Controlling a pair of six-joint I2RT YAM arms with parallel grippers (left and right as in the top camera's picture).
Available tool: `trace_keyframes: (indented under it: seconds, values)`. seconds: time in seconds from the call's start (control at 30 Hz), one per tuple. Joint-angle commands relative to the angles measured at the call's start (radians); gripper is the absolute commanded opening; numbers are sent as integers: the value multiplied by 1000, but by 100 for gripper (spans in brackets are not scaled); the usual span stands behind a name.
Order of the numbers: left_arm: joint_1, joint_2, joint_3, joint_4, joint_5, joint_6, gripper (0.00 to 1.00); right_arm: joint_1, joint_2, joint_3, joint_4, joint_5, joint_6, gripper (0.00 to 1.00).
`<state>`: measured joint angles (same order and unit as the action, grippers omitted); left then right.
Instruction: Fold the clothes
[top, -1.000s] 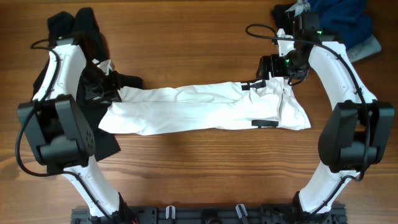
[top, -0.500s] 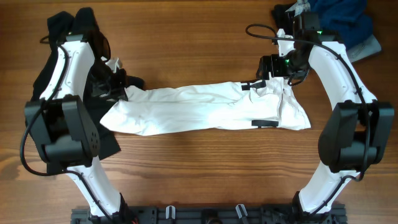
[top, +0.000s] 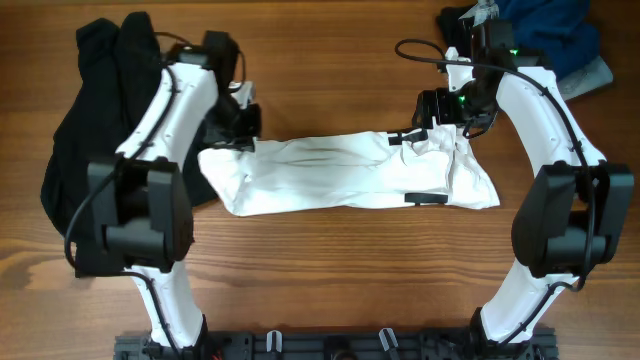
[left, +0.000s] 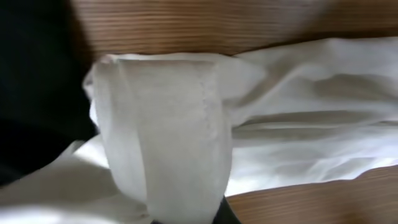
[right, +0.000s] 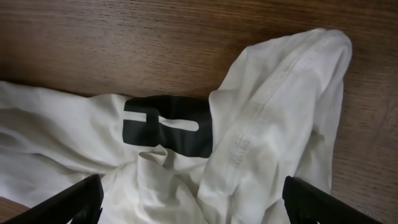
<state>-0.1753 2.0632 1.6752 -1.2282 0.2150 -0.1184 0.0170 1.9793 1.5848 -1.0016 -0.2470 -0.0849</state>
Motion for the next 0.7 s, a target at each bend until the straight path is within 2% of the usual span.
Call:
trace_keyframes:
  seconds: [0.0,0.33,0.67]
  values:
    - [-79,-23,25,13,19,-92,4,2,-6,10,-5,-20,-9,93]
    - [-228,-23,98,-9,19,-159,4,2,-6,10,-9,-20,11,92]
    - [-365,-21,98,134,20,-190,4,2,-6,10,-21,-19,33,92]
